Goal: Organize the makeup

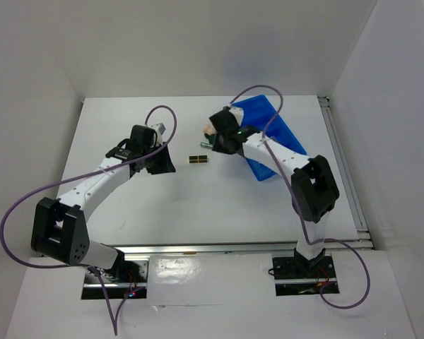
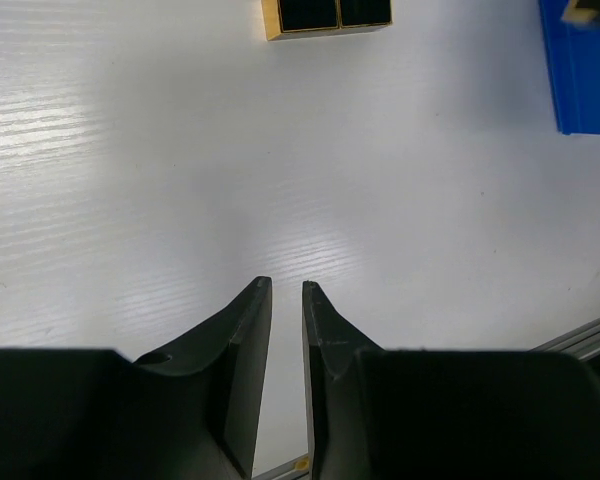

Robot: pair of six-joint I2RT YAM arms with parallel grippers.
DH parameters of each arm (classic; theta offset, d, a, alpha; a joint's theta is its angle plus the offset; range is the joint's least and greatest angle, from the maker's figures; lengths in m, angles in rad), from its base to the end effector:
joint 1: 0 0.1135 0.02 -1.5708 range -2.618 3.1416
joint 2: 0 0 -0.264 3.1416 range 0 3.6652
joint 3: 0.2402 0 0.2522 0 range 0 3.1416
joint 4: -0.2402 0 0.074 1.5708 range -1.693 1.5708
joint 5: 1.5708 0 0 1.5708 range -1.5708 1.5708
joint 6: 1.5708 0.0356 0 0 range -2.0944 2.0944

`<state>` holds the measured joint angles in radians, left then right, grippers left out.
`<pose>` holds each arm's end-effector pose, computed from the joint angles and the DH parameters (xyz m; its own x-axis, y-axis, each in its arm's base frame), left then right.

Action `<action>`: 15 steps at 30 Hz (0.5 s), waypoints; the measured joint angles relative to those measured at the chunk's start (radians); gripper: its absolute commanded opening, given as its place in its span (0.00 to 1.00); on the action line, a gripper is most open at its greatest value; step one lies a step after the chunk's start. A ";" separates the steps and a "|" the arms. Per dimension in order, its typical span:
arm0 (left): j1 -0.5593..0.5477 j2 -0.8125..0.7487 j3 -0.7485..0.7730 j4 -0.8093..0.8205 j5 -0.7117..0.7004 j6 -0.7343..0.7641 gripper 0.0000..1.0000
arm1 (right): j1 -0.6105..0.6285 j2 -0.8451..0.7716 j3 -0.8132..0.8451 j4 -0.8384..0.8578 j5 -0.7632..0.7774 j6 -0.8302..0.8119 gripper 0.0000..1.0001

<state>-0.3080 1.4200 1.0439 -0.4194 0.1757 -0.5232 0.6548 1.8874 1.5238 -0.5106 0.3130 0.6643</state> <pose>0.2902 -0.0989 0.2624 -0.7970 -0.2627 -0.5439 0.0195 0.8888 -0.4579 0.3411 0.2481 0.2506 -0.7396 0.1716 -0.6508 0.0423 0.9769 0.2096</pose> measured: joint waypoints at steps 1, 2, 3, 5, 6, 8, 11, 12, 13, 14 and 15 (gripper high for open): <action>0.000 0.000 0.000 0.000 0.000 0.000 0.33 | -0.032 -0.017 0.000 0.010 0.007 0.008 0.14; 0.000 0.001 0.000 0.000 0.000 0.000 0.33 | -0.062 -0.029 0.000 0.019 0.014 0.019 0.14; 0.000 0.002 0.002 0.000 0.000 0.000 0.33 | -0.093 -0.039 0.000 0.031 0.021 0.030 0.14; 0.000 0.005 0.004 0.000 0.001 0.000 0.33 | -0.153 -0.043 0.000 0.054 0.027 0.047 0.14; 0.000 0.005 0.005 0.000 0.002 0.000 0.33 | -0.181 -0.043 0.000 0.064 0.025 0.054 0.14; 0.000 0.005 0.008 0.000 0.002 -0.001 0.33 | -0.234 -0.036 0.000 0.079 0.017 0.061 0.14; 0.000 0.006 0.018 0.000 0.002 -0.001 0.33 | -0.311 -0.008 0.014 0.095 -0.010 0.071 0.14; 0.000 0.006 0.023 -0.001 0.002 -0.001 0.33 | -0.336 0.011 0.029 0.100 -0.026 0.076 0.15; 0.000 0.006 0.028 -0.001 0.003 -0.001 0.33 | -0.359 0.032 0.043 0.105 -0.042 0.079 0.15; 0.000 0.006 0.032 0.000 0.003 -0.001 0.33 | -0.382 0.054 0.057 0.112 -0.063 0.080 0.17; 0.000 0.006 0.037 0.000 0.003 -0.001 0.33 | -0.406 0.077 0.068 0.120 -0.082 0.084 0.17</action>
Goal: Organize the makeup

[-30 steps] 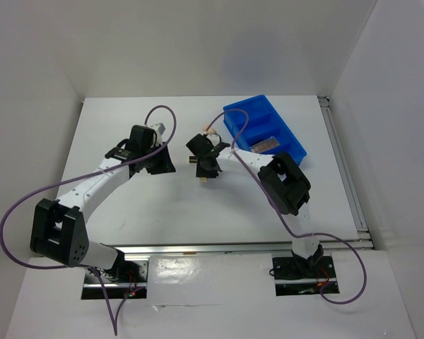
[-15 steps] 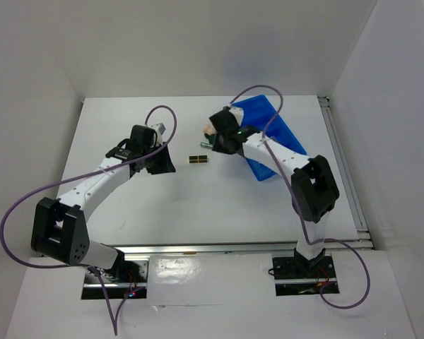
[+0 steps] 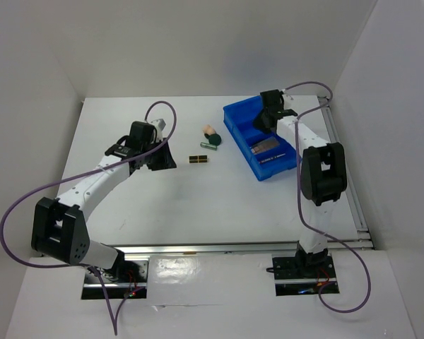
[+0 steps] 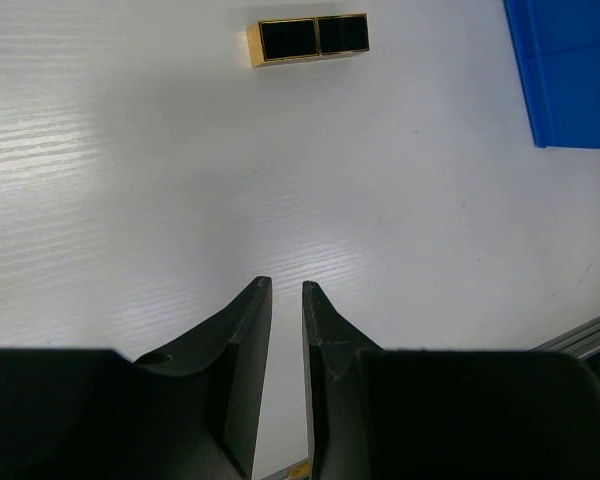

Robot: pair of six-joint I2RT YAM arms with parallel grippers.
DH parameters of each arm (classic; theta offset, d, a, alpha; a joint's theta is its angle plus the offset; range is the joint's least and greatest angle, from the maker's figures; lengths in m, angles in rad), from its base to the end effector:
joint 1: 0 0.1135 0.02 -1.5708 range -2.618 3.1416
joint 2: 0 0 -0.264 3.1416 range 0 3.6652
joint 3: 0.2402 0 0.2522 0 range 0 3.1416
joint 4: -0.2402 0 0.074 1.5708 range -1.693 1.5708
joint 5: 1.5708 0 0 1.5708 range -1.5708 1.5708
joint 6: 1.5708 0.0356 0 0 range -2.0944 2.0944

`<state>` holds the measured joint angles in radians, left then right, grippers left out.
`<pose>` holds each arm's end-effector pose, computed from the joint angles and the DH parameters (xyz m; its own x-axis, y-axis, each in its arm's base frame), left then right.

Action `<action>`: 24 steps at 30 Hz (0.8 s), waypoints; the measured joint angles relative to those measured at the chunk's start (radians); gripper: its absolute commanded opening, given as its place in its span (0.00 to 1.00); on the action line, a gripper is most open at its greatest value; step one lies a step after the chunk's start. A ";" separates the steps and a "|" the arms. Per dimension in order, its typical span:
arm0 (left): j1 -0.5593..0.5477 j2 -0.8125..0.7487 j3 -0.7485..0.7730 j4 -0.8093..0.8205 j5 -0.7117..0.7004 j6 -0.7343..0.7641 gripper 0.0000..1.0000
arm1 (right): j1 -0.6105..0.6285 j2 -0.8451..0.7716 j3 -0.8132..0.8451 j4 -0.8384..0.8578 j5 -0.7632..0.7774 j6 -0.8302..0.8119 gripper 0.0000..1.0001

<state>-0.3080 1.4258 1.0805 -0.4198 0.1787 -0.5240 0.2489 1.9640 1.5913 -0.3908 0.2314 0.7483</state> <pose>0.2947 -0.1004 0.2728 -0.7819 -0.2680 -0.5629 0.0339 0.8833 -0.4675 0.4378 0.1028 0.2489 -0.5450 0.5448 -0.6373 0.3979 0.8371 0.3753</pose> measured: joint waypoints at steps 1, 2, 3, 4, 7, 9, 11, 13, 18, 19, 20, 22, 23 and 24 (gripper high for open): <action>0.000 0.000 0.002 0.000 0.000 0.000 0.33 | -0.016 0.019 0.005 0.005 -0.016 0.005 0.19; 0.000 0.000 0.004 0.000 0.001 0.000 0.33 | -0.034 0.037 0.006 0.010 -0.030 0.011 0.29; 0.000 0.000 0.004 0.000 0.001 0.000 0.33 | -0.053 0.053 0.006 0.013 -0.043 0.015 0.34; 0.000 0.000 0.005 0.000 0.001 0.000 0.33 | -0.068 0.066 0.006 0.013 -0.059 0.018 0.41; 0.000 0.000 0.004 -0.002 0.001 0.000 0.33 | -0.090 0.087 0.013 0.029 -0.090 0.032 0.71; 0.000 0.000 0.005 -0.003 0.001 0.000 0.33 | -0.092 0.092 0.027 0.038 -0.113 0.021 0.76; 0.000 0.000 0.005 -0.004 0.001 -0.001 0.33 | -0.090 0.093 0.039 0.045 -0.132 0.009 0.76; 0.000 0.000 0.005 -0.004 0.001 -0.002 0.33 | -0.084 0.092 0.047 0.064 -0.147 -0.012 0.64; 0.000 0.000 0.010 -0.008 -0.005 -0.003 0.33 | -0.027 0.049 0.025 0.104 -0.160 -0.113 0.46; 0.000 0.000 0.014 -0.009 -0.010 -0.003 0.33 | -0.002 0.035 0.020 0.107 -0.159 -0.135 0.45; 0.000 0.000 0.021 -0.011 -0.013 -0.003 0.33 | 0.026 0.023 0.018 0.108 -0.161 -0.163 0.45; 0.002 0.000 0.035 -0.014 -0.022 -0.003 0.33 | 0.098 0.002 0.013 0.125 -0.169 -0.228 0.48; 0.003 0.000 0.042 -0.014 -0.026 -0.003 0.33 | 0.139 -0.006 0.009 0.135 -0.177 -0.270 0.53; 0.006 -0.001 0.046 -0.014 -0.029 -0.003 0.33 | 0.170 -0.010 0.005 0.145 -0.188 -0.306 0.64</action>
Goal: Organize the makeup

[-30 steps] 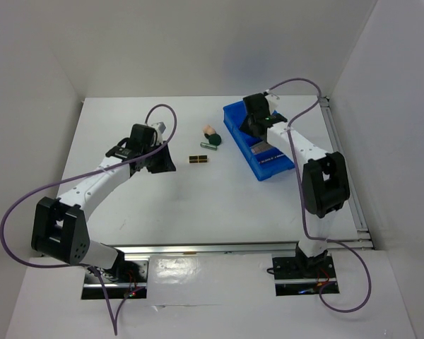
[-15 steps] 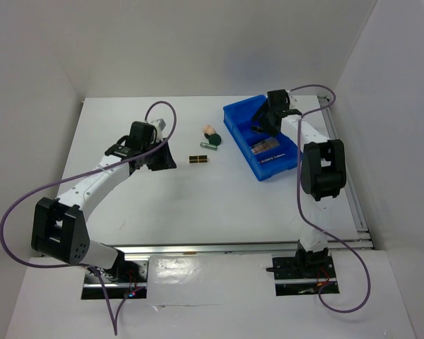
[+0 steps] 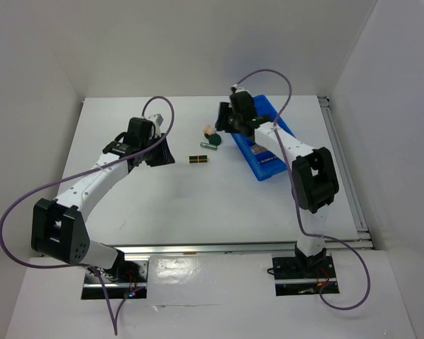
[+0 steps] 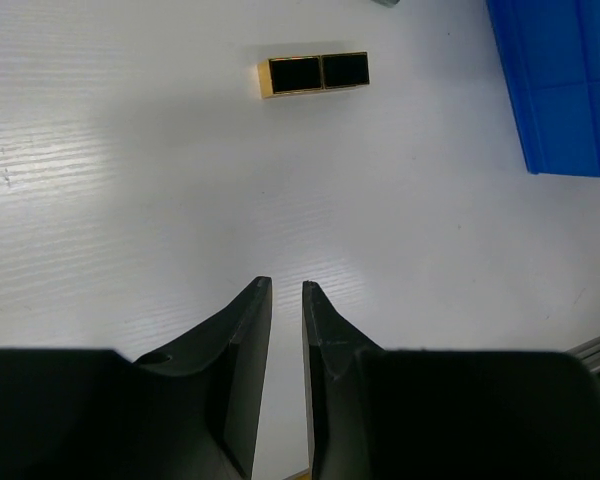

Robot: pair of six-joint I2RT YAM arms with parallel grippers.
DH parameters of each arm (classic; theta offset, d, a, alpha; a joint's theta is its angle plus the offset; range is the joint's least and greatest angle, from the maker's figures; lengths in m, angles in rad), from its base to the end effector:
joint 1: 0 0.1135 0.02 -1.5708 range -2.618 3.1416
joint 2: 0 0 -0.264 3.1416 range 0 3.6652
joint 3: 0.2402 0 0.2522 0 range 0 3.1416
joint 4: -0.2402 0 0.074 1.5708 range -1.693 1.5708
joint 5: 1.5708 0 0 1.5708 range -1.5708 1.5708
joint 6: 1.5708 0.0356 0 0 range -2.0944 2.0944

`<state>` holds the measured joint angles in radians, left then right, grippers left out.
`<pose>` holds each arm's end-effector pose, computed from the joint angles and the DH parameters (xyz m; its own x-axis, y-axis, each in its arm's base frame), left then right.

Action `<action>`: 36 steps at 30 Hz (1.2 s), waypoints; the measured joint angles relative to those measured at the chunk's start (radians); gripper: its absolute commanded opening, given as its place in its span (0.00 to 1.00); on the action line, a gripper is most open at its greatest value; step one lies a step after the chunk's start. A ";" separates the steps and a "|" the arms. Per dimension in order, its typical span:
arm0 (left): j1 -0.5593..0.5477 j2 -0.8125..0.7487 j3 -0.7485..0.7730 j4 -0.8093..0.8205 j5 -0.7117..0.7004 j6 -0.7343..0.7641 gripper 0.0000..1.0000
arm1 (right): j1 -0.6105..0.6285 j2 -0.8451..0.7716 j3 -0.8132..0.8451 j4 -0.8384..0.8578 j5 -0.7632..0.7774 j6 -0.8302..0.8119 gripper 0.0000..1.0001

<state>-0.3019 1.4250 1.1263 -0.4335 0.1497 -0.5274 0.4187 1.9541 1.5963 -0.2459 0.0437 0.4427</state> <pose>0.2988 -0.0986 0.2870 -0.7528 -0.2868 -0.5925 0.0243 0.8873 -0.4605 0.4203 0.1854 0.2666 -0.6286 0.1887 -0.7545 -0.1151 0.9368 0.3302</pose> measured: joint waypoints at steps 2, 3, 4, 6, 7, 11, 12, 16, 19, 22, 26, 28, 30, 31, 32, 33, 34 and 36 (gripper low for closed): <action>0.004 0.000 0.002 -0.002 -0.007 0.000 0.33 | 0.071 0.002 -0.002 0.010 -0.020 -0.087 0.71; 0.005 0.000 0.002 -0.003 -0.013 0.000 0.33 | 0.100 0.009 -0.001 0.008 -0.032 -0.132 0.71; 0.005 0.000 0.002 -0.005 -0.016 0.000 0.33 | 0.128 0.019 0.006 0.005 -0.040 -0.172 0.71; 0.006 -0.001 0.002 -0.009 -0.021 -0.001 0.33 | 0.177 0.067 0.055 -0.021 -0.056 -0.239 0.69; 0.006 -0.001 0.002 -0.011 -0.026 -0.002 0.33 | 0.196 0.101 0.087 -0.033 -0.060 -0.266 0.69; 0.014 -0.022 0.000 -0.024 -0.065 -0.005 0.33 | 0.234 0.185 0.127 -0.040 -0.062 -0.353 0.75; 0.021 -0.038 -0.002 -0.030 -0.079 -0.005 0.33 | 0.237 0.198 0.127 -0.043 -0.065 -0.373 0.78; 0.079 -0.126 -0.009 -0.046 -0.137 -0.026 0.33 | 0.247 0.244 0.140 -0.066 -0.079 -0.477 0.79; 0.137 -0.215 -0.034 -0.047 -0.193 -0.058 0.33 | 0.247 0.266 0.152 -0.071 -0.082 -0.553 0.79; 0.196 -0.276 -0.048 -0.049 -0.220 -0.082 0.33 | 0.250 0.278 0.157 -0.071 -0.083 -0.620 0.75; 0.235 -0.281 -0.048 -0.049 -0.225 -0.092 0.33 | 0.255 0.303 0.182 -0.076 -0.092 -0.674 0.67; 0.241 -0.270 -0.048 -0.057 -0.222 -0.102 0.33 | 0.256 0.319 0.203 -0.077 -0.109 -0.687 0.64; 0.245 -0.265 -0.051 -0.062 -0.216 -0.105 0.33 | 0.256 0.325 0.210 -0.078 -0.130 -0.698 0.61; 0.247 -0.264 -0.053 -0.064 -0.214 -0.105 0.33 | 0.256 0.327 0.212 -0.078 -0.140 -0.701 0.61; 0.249 -0.264 -0.053 -0.065 -0.211 -0.106 0.33 | 0.256 0.327 0.212 -0.078 -0.149 -0.702 0.59; 0.251 -0.264 -0.053 -0.066 -0.207 -0.106 0.33 | 0.256 0.328 0.212 -0.080 -0.159 -0.703 0.59; 0.251 -0.264 -0.053 -0.065 -0.203 -0.106 0.33 | 0.256 0.328 0.212 -0.081 -0.165 -0.703 0.59; 0.252 -0.264 -0.053 -0.066 -0.199 -0.106 0.33 | 0.256 0.328 0.212 -0.085 -0.178 -0.702 0.59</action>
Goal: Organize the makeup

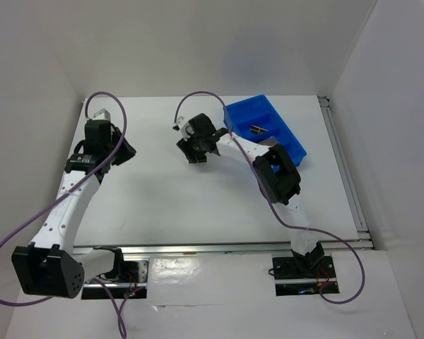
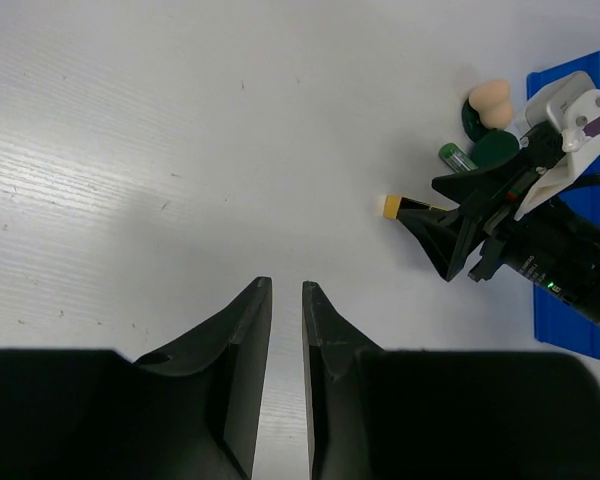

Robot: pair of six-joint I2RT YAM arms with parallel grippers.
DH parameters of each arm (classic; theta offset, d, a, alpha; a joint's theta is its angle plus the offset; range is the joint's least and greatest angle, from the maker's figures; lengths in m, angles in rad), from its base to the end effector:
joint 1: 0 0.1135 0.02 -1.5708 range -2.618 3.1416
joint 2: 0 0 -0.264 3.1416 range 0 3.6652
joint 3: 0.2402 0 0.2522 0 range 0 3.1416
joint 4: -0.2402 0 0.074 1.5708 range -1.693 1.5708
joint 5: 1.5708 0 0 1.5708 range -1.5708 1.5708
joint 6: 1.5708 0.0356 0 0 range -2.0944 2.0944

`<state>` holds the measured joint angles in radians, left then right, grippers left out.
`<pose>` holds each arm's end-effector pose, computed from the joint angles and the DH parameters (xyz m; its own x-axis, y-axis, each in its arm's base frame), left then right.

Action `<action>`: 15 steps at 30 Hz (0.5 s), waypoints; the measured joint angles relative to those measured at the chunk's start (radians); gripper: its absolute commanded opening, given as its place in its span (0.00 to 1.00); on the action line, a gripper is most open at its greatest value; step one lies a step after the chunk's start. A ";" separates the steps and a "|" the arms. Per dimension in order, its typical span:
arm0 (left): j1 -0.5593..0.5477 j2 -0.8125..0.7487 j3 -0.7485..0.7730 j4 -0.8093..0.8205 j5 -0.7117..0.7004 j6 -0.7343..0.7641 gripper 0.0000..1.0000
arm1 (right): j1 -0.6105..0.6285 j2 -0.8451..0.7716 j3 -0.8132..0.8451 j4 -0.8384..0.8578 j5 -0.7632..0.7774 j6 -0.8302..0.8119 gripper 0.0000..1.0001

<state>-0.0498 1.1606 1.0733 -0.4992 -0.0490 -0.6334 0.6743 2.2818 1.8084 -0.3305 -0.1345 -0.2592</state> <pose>0.2550 -0.0110 0.3334 -0.4509 -0.5694 -0.6874 -0.3199 0.8220 -0.4711 0.3981 0.3243 0.1766 -0.3665 -0.6181 -0.6955 -0.8125 0.5769 -0.0845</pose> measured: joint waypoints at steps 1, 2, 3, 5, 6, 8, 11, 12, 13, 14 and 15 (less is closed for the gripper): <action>0.000 0.000 0.000 0.000 0.002 0.000 0.33 | 0.000 0.000 0.000 -0.002 -0.009 0.002 0.59; 0.000 0.000 0.000 0.001 0.003 0.000 0.33 | -0.002 0.000 0.000 -0.005 -0.026 0.006 0.59; 0.000 0.000 0.000 0.001 0.003 0.000 0.33 | -0.006 0.000 0.000 -0.011 -0.044 0.010 0.59; 0.000 0.000 0.000 0.001 0.005 0.000 0.33 | -0.012 0.000 -0.001 -0.025 -0.085 0.025 0.60; 0.000 0.000 0.000 0.001 0.006 0.000 0.33 | -0.017 0.000 -0.002 -0.032 -0.115 0.035 0.60; 0.000 0.000 0.000 0.001 0.010 0.000 0.33 | -0.034 0.000 -0.002 -0.039 -0.171 0.054 0.65; 0.000 0.000 -0.002 0.004 0.014 0.000 0.33 | -0.073 0.000 -0.010 -0.040 -0.251 0.082 0.69; 0.000 0.000 -0.004 0.005 0.017 0.000 0.33 | -0.084 0.000 -0.017 -0.040 -0.269 0.087 0.70; 0.000 0.000 -0.007 0.005 0.019 0.000 0.33 | -0.092 0.000 -0.023 -0.042 -0.282 0.091 0.70; 0.000 0.000 -0.010 0.004 0.021 0.000 0.33 | -0.103 0.000 -0.031 -0.044 -0.293 0.097 0.70; 0.000 0.000 -0.013 0.005 0.022 0.000 0.33 | -0.112 0.000 -0.038 -0.050 -0.298 0.100 0.70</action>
<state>-0.0498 1.1606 1.0599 -0.4942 -0.0273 -0.6334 0.5625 2.2822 1.7706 -0.3805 -0.4320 -0.1596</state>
